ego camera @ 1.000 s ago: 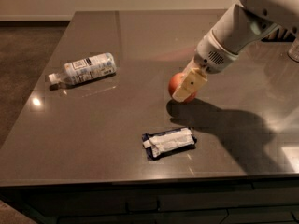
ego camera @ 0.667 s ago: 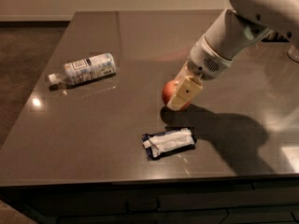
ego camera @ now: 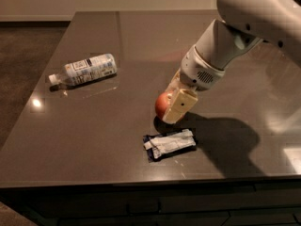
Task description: Move apple near rxbar blueberry
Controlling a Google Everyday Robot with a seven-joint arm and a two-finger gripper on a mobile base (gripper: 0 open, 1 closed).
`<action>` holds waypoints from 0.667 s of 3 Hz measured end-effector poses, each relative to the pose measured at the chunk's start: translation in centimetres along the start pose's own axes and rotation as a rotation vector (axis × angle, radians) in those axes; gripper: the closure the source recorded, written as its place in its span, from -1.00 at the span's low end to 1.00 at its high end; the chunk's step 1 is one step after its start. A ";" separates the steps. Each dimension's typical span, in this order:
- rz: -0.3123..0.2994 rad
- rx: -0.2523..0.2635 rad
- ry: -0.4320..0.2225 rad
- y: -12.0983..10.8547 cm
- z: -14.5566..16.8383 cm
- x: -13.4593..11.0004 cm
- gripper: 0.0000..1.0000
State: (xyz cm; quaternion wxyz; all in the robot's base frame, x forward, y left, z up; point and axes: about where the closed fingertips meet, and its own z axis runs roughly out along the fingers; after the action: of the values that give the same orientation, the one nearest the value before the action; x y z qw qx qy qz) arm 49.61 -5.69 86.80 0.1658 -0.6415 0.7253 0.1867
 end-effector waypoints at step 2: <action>-0.030 -0.004 0.019 0.3 0.7 0.3 -0.89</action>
Offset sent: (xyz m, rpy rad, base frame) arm -0.0030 -0.0001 -0.0070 -0.0167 -0.0065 0.0259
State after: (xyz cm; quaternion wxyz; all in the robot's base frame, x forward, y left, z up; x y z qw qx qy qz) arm 49.25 -5.59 86.09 0.1604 -0.6543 0.7168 0.1797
